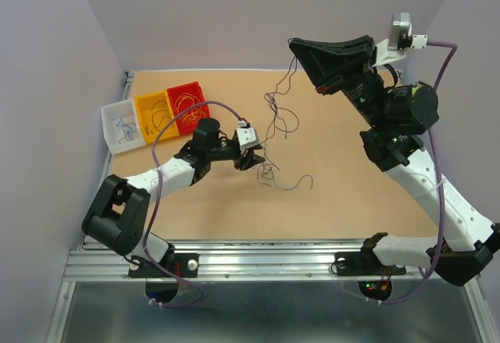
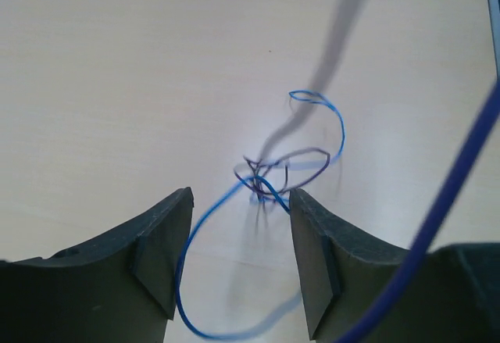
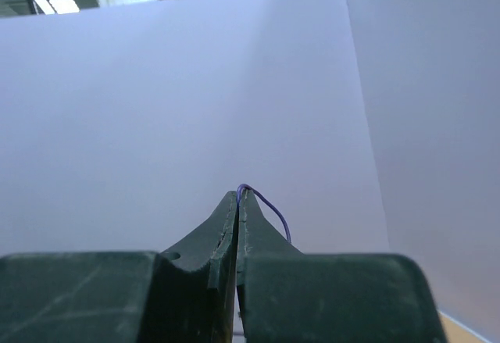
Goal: Untangle the cables
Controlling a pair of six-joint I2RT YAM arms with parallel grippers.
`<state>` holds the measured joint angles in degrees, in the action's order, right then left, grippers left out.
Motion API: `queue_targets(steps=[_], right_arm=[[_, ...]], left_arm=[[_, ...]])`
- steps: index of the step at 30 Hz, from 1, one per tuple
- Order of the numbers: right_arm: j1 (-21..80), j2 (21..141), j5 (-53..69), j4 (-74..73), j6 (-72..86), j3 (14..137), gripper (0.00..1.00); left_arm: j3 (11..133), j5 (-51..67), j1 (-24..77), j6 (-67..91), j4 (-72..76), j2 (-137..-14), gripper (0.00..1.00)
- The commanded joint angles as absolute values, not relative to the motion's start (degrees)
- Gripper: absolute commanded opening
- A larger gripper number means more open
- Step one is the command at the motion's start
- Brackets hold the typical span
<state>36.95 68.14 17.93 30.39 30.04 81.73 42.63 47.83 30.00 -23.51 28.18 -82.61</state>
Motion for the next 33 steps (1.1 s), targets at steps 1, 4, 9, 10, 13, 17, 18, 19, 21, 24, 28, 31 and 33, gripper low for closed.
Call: queue_targets(steps=[1, 4, 9, 10, 13, 17, 18, 19, 21, 24, 28, 31, 33], right_arm=[[37.4, 70.8, 12.9, 28.3, 31.4, 88.3, 0.01], [37.4, 70.8, 10.8, 28.5, 31.0, 89.2, 0.01], [37.4, 70.8, 3.9, 29.4, 28.8, 93.0, 0.01], [37.4, 71.0, 2.9, 29.4, 28.4, 94.1, 0.01], [37.4, 71.5, 0.3, 31.1, 27.2, 98.1, 0.01], [37.4, 71.5, 0.3, 33.5, 25.9, 102.2, 0.01], [37.4, 71.5, 0.4, 33.7, 25.7, 103.9, 0.01], [37.4, 71.4, -1.5, 33.9, 25.2, 104.7, 0.01], [37.4, 71.4, -3.2, 33.8, 24.2, 106.5, 0.01], [37.4, 69.6, -4.7, 32.6, 23.3, 107.0, 0.01], [37.4, 67.4, -5.2, 34.6, 22.9, 102.7, 0.01], [37.4, 70.0, -7.6, 32.4, 20.8, 109.5, 0.01], [37.4, 70.5, -8.0, 31.5, 20.7, 113.1, 0.01]], left_arm=[[46.3, 46.3, 30.2, -24.3, 29.6, -84.9, 0.50], [46.9, 45.8, 30.2, -24.3, 29.4, -85.8, 0.31], [48.7, 41.4, 30.2, -23.7, 28.7, -89.5, 0.16], [49.4, 40.8, 30.1, -23.6, 28.2, -90.5, 0.13], [52.6, 40.3, 30.2, -23.6, 24.8, -94.4, 0.10], [56.1, 39.6, 30.2, -23.7, 21.8, -98.3, 0.04], [56.3, 38.9, 30.2, -23.7, 21.6, -98.7, 0.04], [56.6, 38.7, 30.2, -23.7, 21.5, -99.2, 0.04], [57.2, 38.3, 30.2, -23.6, 21.0, -100.2, 0.04], [58.0, 37.6, 30.2, -23.6, 20.2, -100.6, 0.04], [58.3, 31.7, 30.1, -20.8, 21.6, -100.8, 0.00], [61.6, 28.8, 29.5, -18.1, 19.3, -103.8, 0.01], [64.3, 28.8, 29.3, -17.8, 16.5, -105.7, 0.11]])
